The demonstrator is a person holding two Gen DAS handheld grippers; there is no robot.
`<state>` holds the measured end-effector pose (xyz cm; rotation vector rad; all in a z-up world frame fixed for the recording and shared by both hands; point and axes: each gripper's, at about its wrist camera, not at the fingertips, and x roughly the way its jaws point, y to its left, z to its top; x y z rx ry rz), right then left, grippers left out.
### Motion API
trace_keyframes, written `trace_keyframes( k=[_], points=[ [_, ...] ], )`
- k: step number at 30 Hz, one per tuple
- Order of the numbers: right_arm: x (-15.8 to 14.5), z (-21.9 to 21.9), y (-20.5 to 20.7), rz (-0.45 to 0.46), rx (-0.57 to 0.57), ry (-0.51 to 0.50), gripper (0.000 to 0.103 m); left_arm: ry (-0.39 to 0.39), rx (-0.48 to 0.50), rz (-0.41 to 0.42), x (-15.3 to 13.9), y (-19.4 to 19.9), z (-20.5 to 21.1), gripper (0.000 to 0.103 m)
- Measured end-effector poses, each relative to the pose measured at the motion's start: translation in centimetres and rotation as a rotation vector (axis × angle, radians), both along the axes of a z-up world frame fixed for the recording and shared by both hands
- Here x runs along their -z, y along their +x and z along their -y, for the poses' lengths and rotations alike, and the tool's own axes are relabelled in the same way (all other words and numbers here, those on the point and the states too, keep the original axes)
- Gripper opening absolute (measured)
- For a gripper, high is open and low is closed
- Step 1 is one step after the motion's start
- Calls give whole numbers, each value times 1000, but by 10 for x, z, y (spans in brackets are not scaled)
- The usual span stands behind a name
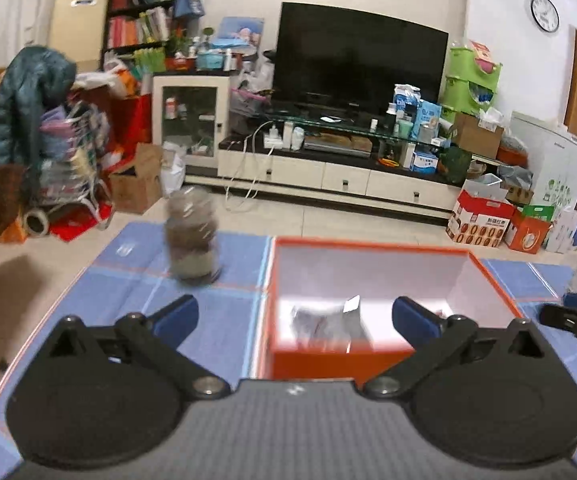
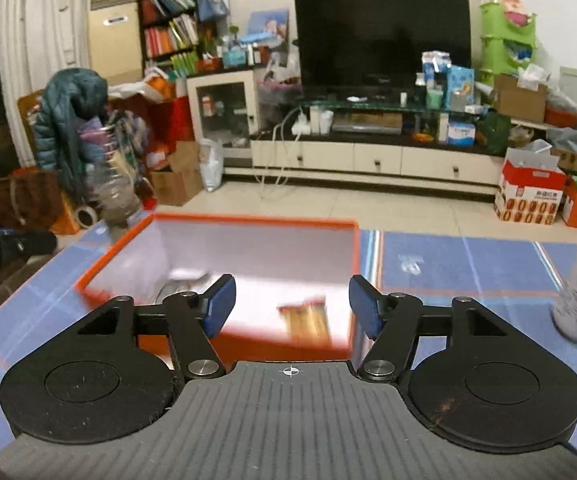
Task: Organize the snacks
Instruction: 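Carry both packets over the orange box and release them inside, then grasp the yellow cake packet with the left gripper while the right grasps the round-cookie bag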
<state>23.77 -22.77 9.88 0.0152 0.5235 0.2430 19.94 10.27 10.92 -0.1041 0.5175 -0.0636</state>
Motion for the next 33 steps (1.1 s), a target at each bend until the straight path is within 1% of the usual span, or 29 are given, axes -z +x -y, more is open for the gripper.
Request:
trace_keyframes(
  k=[3, 5, 6, 9, 10, 12, 14, 16, 18, 20, 24, 25, 26, 28, 31, 32, 33],
  points=[
    [13, 9, -57, -18, -27, -37, 53, -12, -29, -35, 13, -37, -13, 102],
    [22, 12, -89, -40, -45, -68, 60, -29, -29, -46, 23, -55, -15, 102],
    [26, 13, -103, -53, -61, -85, 64, -29, -22, -59, 28, -59, -15, 103],
    [42, 15, -130, -59, -60, -175, 66, -33, -17, -91, 42, -65, -14, 102],
    [46, 19, -130, -77, -52, -179, 65, -37, -18, -103, 46, -64, -13, 102],
    [56, 26, -125, -115, -35, -162, 59, -46, -7, -122, 50, -63, -14, 102],
    [64, 30, -119, -136, -29, -171, 50, -37, 4, -119, 50, -61, -11, 102],
    [69, 31, -116, -162, -61, -142, 49, -25, 1, -116, 52, -60, -10, 102],
    [73, 29, -117, -188, -124, -123, 48, -33, 2, -130, 54, -57, -10, 102],
    [79, 23, -122, -207, -163, -133, 49, -38, 9, -145, 56, -53, -8, 102],
    [93, 8, -129, -258, -232, -160, 48, -17, 29, -134, 55, -49, 3, 102],
    [96, 5, -130, -266, -242, -174, 50, -16, 35, -133, 55, -49, 6, 102],
    [98, 1, -131, -270, -245, -183, 55, -17, 43, -133, 55, -48, 8, 102],
    [103, -1, -129, -285, -247, -187, 58, -15, 54, -137, 56, -46, 12, 102],
    [103, 0, -125, -313, -234, -149, 62, -15, 53, -144, 58, -44, 14, 102],
    [101, 0, -125, -315, -234, -141, 70, -16, 51, -145, 59, -44, 15, 102],
    [102, 1, -123, -320, -234, -142, 75, -16, 47, -147, 59, -43, 15, 102]
  ],
)
